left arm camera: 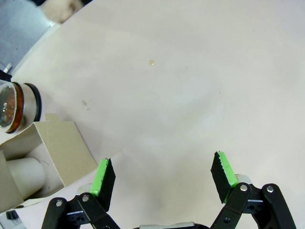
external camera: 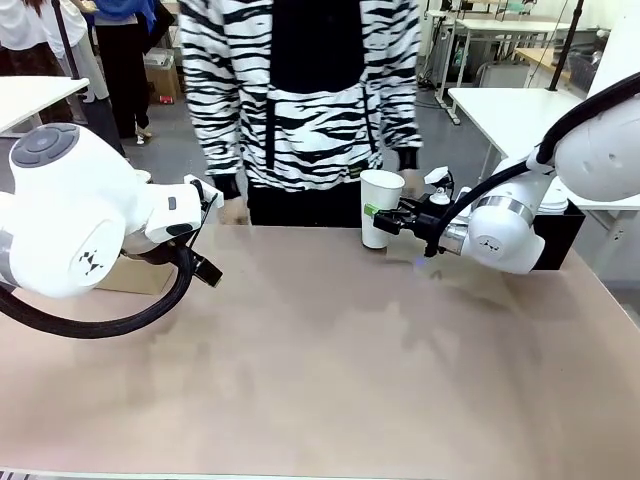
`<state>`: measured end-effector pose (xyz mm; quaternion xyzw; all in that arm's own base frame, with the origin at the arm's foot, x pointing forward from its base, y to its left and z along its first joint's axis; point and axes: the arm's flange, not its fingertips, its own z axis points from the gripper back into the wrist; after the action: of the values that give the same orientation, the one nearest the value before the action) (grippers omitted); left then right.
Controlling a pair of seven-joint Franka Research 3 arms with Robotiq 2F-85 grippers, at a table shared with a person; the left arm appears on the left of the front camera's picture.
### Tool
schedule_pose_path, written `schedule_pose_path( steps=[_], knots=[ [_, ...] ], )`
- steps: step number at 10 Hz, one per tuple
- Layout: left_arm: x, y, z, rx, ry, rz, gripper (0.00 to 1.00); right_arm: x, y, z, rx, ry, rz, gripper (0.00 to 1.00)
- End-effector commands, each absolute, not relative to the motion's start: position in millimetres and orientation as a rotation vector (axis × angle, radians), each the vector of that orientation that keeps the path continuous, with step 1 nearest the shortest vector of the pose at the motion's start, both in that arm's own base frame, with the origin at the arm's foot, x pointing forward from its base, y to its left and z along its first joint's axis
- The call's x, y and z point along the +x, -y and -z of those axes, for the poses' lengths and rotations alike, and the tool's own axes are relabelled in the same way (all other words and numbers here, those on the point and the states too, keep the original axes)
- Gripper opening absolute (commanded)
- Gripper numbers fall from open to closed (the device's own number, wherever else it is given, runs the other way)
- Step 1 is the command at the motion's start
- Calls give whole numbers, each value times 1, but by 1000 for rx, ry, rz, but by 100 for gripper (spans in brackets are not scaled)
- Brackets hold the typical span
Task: Pour a drink into a cup and package it in a carrier.
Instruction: When a person places the Paper Cup Lid on the 600 ml Paper Cup , lift the 600 ml Paper Cup.
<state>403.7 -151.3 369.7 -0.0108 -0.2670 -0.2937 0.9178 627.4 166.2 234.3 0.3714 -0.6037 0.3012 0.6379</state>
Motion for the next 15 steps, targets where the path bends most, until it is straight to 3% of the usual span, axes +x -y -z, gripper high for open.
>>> schedule_pose_path(
  steps=[1, 15],
  knots=[
    [403, 151, -370, -24, 550, 605, 100, 627, -168, -236, 846, 1379, -683, 60],
    [403, 151, -370, -24, 550, 605, 100, 627, -168, -236, 846, 1379, -683, 60]
  ],
)
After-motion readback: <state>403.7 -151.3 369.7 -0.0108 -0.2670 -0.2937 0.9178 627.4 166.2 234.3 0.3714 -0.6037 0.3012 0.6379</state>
